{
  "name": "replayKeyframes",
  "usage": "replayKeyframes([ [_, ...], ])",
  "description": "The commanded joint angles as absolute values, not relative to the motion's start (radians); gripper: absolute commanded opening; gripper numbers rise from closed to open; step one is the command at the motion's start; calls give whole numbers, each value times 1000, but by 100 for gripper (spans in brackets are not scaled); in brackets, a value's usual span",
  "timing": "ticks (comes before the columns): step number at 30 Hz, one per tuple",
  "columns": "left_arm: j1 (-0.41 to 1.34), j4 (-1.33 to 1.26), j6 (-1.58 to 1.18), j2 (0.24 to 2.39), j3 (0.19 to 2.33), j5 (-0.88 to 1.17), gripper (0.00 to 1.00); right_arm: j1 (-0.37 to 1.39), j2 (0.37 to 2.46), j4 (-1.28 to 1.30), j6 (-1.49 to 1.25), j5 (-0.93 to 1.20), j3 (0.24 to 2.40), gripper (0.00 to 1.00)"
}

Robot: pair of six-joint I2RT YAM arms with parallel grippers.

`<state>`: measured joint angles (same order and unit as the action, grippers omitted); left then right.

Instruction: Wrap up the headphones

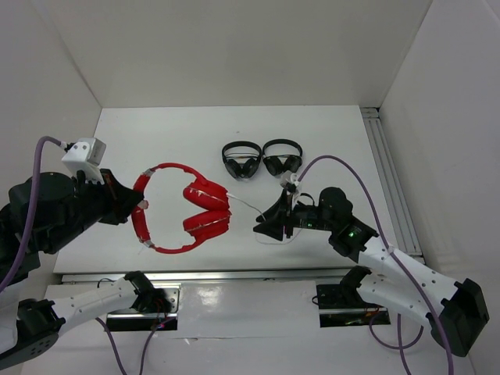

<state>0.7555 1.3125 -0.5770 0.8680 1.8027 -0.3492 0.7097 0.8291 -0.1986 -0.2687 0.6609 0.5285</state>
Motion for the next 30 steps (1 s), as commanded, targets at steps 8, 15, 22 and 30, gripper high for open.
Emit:
replayKeyframes([
  [8, 759, 1221, -692, 842, 1795, -410, 0, 718, 832, -370, -333, 519, 462, 8],
  [15, 759, 1094, -801, 842, 1627, -347, 0, 773, 804, -306, -383, 297, 492, 7],
  [22, 759, 892, -992, 802, 1436, -255, 0, 902, 851, -209, -383, 54, 538, 7],
  [30, 759, 700, -1218, 753, 1261, -175, 0, 925, 885, -273, -426, 3, 499, 7],
])
